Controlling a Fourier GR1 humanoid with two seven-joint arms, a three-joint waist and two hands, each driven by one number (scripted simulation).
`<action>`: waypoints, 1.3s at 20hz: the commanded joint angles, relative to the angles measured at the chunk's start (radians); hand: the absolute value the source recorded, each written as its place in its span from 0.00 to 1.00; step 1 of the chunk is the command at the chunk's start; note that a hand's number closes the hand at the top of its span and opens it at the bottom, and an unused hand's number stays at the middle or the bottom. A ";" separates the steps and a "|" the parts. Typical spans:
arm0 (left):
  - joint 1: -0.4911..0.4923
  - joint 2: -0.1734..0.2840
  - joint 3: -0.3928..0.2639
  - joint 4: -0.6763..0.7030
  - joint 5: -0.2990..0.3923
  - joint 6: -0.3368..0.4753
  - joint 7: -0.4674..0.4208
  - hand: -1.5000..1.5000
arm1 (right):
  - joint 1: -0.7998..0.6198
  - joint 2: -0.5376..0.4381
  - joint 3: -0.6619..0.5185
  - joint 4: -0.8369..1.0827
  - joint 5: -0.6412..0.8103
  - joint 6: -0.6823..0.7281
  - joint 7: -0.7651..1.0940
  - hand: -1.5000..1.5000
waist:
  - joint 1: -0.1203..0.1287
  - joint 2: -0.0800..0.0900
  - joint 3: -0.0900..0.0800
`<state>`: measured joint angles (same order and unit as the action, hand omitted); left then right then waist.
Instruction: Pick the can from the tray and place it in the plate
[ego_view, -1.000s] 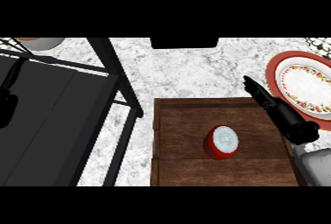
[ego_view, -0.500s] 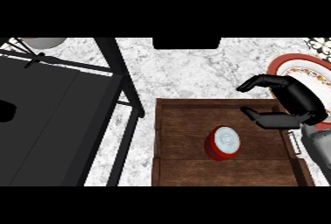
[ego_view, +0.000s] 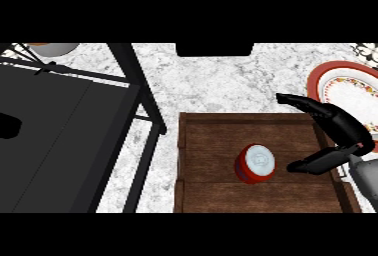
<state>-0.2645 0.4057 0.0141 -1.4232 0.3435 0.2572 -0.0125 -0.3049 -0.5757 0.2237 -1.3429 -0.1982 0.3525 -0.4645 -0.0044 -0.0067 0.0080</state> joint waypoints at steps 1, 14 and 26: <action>0.082 0.006 -0.129 0.067 -0.039 -0.086 0.099 0.50 | 0.023 -0.063 0.035 0.009 0.088 0.048 -0.069 0.00 | -0.004 0.012 -0.006; 0.097 0.006 -0.153 0.060 -0.056 -0.062 0.094 0.50 | -0.006 -0.156 0.142 -0.130 0.238 0.098 0.100 0.00 | -0.010 0.005 -0.009; 0.058 0.009 -0.160 0.093 -0.050 -0.061 0.088 0.50 | -0.100 -0.147 0.240 -0.191 0.430 0.087 0.294 0.00 | -0.009 0.010 -0.009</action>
<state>-0.2685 0.4201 -0.0091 -1.4107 0.3454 0.2812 0.0012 -0.3867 -0.7169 0.4312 -1.5069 0.1843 0.4233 -0.2218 -0.0016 -0.0139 0.0081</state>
